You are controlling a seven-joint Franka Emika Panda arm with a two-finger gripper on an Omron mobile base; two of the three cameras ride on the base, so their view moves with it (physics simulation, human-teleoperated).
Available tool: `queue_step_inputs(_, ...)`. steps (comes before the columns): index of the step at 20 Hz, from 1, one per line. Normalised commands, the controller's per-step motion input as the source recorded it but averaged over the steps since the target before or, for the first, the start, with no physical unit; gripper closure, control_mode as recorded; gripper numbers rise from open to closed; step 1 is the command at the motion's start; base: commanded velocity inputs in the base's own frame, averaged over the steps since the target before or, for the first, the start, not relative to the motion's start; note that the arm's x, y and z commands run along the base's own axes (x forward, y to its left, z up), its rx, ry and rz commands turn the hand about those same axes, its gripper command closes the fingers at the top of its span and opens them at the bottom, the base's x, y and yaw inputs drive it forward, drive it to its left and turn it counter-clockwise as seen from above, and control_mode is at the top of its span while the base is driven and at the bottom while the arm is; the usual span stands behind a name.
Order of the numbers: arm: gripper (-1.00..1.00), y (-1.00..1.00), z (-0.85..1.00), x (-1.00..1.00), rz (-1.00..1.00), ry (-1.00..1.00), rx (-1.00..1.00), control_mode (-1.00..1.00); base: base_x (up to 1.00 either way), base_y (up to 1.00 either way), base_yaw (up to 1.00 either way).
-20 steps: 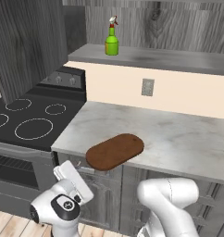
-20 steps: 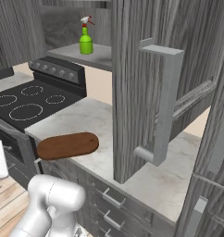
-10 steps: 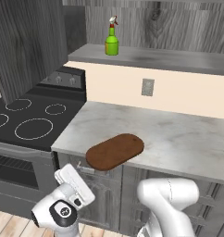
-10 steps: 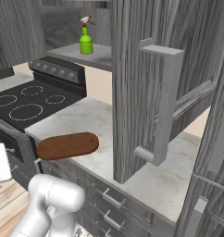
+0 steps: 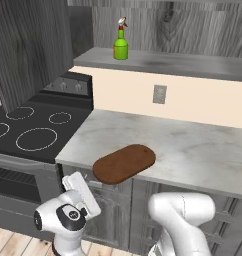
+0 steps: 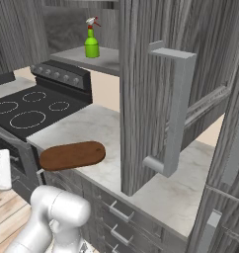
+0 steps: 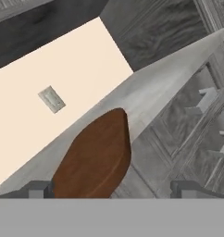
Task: Move the cutting board and knife to the sink. Then move spray from the cabinet to the counter.
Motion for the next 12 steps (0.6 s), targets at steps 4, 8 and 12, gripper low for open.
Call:
queue_step_inputs(4,-1.0,-0.21,-0.07,0.15,0.02,-0.01,0.09,-1.0,0.0,0.0,0.0)
queue_step_inputs(8,-1.0,-0.07,-0.02,0.0,0.0,-0.11,0.0,-1.0,0.0,0.0,0.0)
queue_step_inputs(12,-1.0,-0.01,0.0,-0.01,0.0,-0.13,0.0,-1.0,0.0,0.0,0.0)
